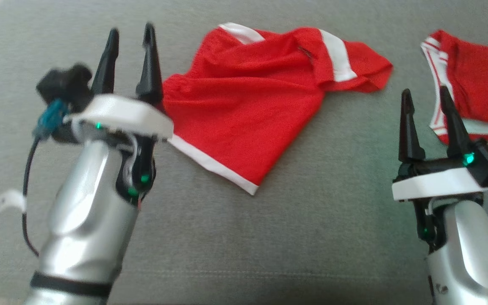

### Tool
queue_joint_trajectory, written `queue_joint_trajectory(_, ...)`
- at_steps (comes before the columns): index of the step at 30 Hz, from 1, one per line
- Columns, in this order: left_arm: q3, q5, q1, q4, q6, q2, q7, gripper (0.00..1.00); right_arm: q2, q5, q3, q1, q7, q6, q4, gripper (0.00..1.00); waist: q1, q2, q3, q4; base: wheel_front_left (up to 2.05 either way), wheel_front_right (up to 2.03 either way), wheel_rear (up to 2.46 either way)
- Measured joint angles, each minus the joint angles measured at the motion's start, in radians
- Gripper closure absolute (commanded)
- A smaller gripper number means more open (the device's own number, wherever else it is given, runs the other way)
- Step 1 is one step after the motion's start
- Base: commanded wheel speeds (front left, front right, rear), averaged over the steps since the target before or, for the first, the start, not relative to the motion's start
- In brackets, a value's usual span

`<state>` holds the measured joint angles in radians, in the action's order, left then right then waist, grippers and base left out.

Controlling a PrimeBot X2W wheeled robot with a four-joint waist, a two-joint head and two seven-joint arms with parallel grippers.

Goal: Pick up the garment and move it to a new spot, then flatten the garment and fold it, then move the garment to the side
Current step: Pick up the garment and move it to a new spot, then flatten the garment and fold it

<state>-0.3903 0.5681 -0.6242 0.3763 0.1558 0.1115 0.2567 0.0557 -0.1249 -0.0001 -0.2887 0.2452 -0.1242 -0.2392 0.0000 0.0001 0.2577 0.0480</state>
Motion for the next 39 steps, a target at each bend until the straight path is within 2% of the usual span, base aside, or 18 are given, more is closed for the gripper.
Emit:
queue_joint_trajectory(8,0.085,-0.043,0.240,-0.090,-0.041,-0.015,0.000,0.00,-0.001,0.002,-0.021,0.058,-0.027,0.000,0.031,0.00,0.0000,0.0000,-0.072,0.076,0.00,0.00,0.00)
queue_joint_trajectory(14,0.106,-0.056,0.345,-0.108,-0.070,-0.040,0.000,0.00,-0.001,0.000,-0.020,0.064,-0.036,0.000,0.038,0.00,0.0000,0.0000,-0.092,0.077,0.00,0.00,0.00)
queue_joint_trajectory(19,0.114,-0.076,0.368,-0.111,-0.082,-0.052,0.000,0.00,-0.001,-0.009,-0.024,0.077,-0.036,0.000,0.049,0.00,0.0000,0.0000,-0.089,0.065,0.00,0.00,0.00)
queue_joint_trajectory(25,0.069,-0.091,0.380,-0.034,-0.099,-0.056,-0.020,0.00,-0.002,-0.009,-0.021,0.076,-0.036,0.000,0.052,0.00,0.0000,0.0000,-0.083,0.045,0.00,0.00,0.00)
queue_joint_trajectory(29,-0.007,-0.092,0.402,0.028,-0.143,-0.057,-0.097,0.00,-0.002,-0.016,-0.015,0.076,-0.035,0.000,0.051,0.00,0.0000,0.0000,-0.082,0.031,0.00,0.00,0.00)
queue_joint_trajectory(39,-0.060,-0.061,0.395,0.109,-0.164,-0.063,-0.169,0.00,-0.003,-0.025,0.005,0.072,-0.034,0.000,0.045,0.00,0.0000,0.0000,-0.063,-0.015,0.00,0.00,0.00)
